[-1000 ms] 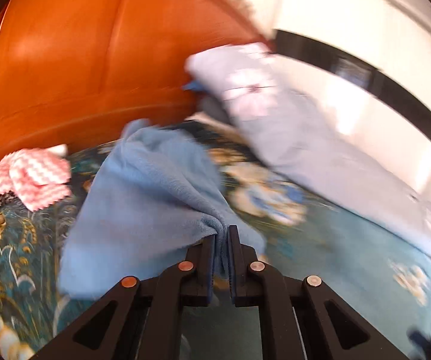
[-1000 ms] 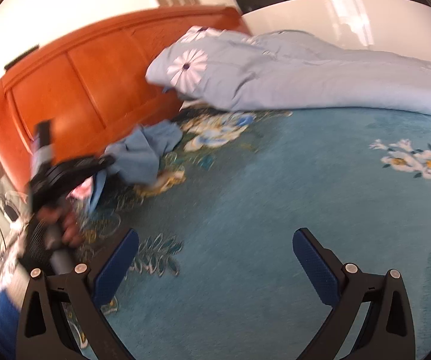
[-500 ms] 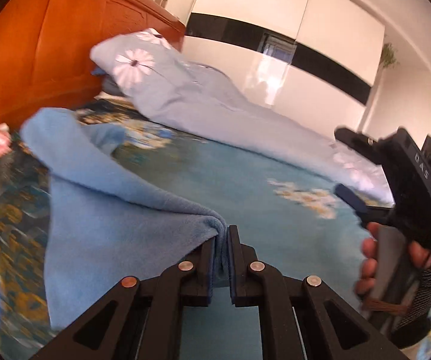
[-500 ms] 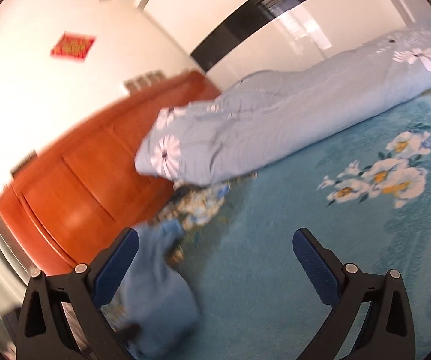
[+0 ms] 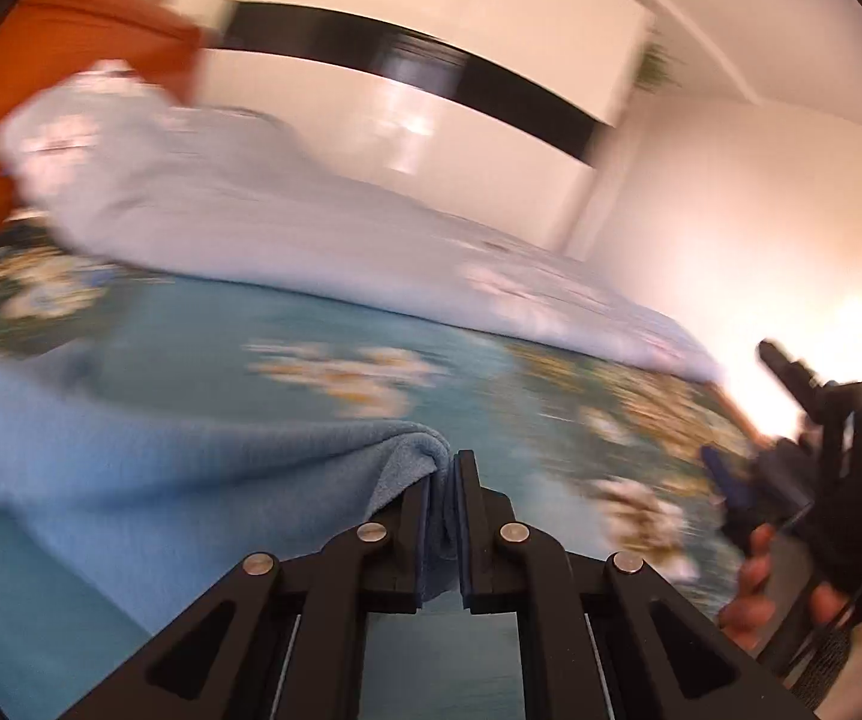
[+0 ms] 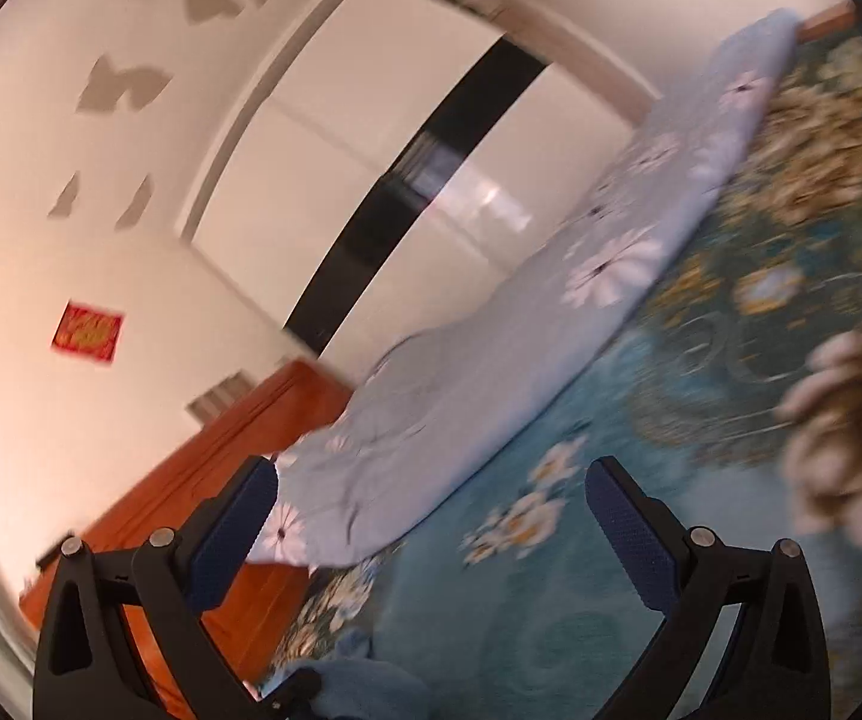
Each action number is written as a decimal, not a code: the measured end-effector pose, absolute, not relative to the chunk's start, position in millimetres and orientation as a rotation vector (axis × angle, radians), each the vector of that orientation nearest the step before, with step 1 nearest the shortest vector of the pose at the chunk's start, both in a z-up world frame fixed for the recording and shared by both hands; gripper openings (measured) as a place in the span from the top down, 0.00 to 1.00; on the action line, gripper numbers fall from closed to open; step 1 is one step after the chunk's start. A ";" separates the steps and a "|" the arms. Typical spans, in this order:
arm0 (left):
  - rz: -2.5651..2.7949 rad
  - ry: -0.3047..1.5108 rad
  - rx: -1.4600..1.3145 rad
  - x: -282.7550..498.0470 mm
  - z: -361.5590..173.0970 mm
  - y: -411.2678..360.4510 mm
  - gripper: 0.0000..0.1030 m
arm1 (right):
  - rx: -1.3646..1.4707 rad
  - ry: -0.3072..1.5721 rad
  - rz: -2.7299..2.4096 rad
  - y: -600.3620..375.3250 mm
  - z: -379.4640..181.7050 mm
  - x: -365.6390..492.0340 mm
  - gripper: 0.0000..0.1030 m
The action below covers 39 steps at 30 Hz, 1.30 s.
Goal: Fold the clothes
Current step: 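Drag the held shirt across the blanket with the left gripper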
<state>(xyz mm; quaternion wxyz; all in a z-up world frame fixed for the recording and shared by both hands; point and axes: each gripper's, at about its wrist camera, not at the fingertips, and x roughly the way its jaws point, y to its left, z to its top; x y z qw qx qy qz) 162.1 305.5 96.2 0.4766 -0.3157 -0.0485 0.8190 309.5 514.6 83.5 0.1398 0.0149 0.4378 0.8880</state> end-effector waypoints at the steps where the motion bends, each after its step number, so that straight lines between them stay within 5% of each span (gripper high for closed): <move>1: 1.945 -0.099 -0.761 172.3 103.3 325.4 0.92 | 0.055 1.273 2.539 521.7 84.5 328.3 0.00; 6: 1.706 -0.067 -0.746 215.6 124.5 418.9 0.92 | 0.069 1.142 2.413 544.0 96.7 402.5 0.00; 12: 1.608 -0.047 -1.044 217.7 81.2 456.9 0.86 | 0.052 1.044 2.334 560.8 98.5 447.1 0.00; 18: 1.736 -0.107 -1.159 195.2 52.3 352.8 0.63 | -0.067 1.012 2.425 546.3 94.5 423.7 0.00; 24: 2.224 -0.169 -1.066 150.8 58.5 224.0 0.39 | -0.477 0.812 2.630 488.1 83.8 334.4 0.00; 31: 2.317 -0.285 -1.192 97.3 11.1 180.2 0.37 | -0.790 0.673 2.636 431.6 55.6 270.6 0.00; 33: 2.284 -0.288 -1.195 94.2 0.3 183.1 0.45 | -0.841 0.616 2.621 422.6 54.1 266.2 0.00; 34: 2.284 -0.278 -1.189 97.0 -2.5 184.6 0.57 | -0.860 0.600 2.613 419.3 53.1 265.6 0.00; 35: 2.280 -0.260 -1.187 100.3 -3.3 185.2 0.94 | -0.872 0.600 2.604 419.2 53.8 266.7 0.00; 39: 2.193 -0.288 -1.125 121.4 3.1 202.0 0.95 | -0.882 0.630 2.596 416.5 59.1 272.7 0.00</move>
